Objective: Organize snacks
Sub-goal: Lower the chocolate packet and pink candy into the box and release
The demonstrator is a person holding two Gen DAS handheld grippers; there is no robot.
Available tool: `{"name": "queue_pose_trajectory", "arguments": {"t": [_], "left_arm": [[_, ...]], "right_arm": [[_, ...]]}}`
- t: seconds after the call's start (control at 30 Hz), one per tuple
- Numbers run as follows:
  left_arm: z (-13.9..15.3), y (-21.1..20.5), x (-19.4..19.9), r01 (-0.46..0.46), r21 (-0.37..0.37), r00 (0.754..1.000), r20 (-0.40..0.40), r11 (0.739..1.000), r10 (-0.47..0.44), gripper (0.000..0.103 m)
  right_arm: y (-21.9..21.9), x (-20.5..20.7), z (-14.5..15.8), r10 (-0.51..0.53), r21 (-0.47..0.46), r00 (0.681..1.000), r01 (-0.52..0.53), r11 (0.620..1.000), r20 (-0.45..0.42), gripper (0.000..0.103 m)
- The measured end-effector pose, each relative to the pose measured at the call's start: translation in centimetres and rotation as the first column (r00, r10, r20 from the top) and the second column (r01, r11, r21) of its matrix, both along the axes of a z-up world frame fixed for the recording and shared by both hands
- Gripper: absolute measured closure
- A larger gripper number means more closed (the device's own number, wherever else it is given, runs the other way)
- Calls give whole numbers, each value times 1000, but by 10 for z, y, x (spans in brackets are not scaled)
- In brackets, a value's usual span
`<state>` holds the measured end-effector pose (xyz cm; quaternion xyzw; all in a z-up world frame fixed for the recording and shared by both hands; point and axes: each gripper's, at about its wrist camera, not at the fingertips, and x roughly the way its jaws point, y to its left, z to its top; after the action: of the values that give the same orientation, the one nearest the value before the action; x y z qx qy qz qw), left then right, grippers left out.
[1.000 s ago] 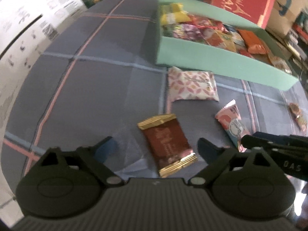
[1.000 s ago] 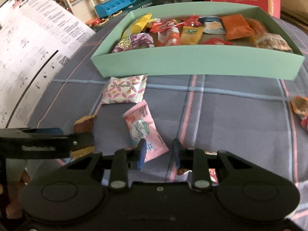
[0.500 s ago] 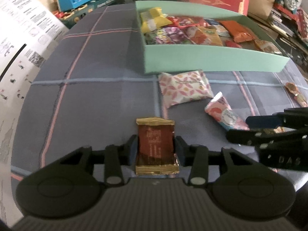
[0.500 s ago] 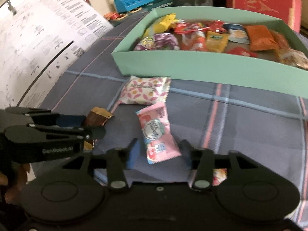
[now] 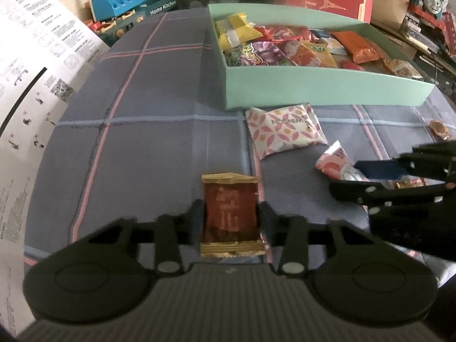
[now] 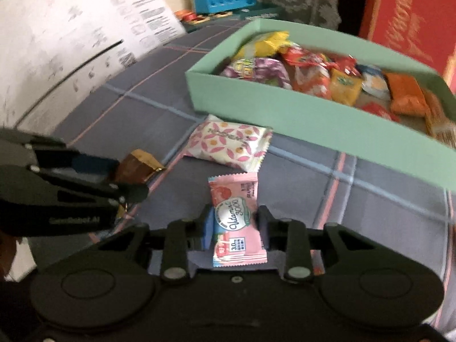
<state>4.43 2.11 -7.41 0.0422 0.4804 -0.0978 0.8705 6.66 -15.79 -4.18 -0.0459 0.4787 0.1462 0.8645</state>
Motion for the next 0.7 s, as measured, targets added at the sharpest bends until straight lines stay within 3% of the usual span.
{"name": "queue_pose_trajectory", "arguments": {"t": [0.17,0.33,0.7], "left_arm": [[3,5,3,-38,-47,999,-21,998,38,66],[25,-7,4,2,-114,1000,-5,993,-3,66],[80,-80,68,142,-134,986,103,981,-129,66]], "right_arm": [[-34,-3,7,-118,118,992,123,985,-50,72],[-70,-6,15,-222,197,973,232,953,-68,72],[-145,27,63,-397,302,918,372,878,23,72]]}}
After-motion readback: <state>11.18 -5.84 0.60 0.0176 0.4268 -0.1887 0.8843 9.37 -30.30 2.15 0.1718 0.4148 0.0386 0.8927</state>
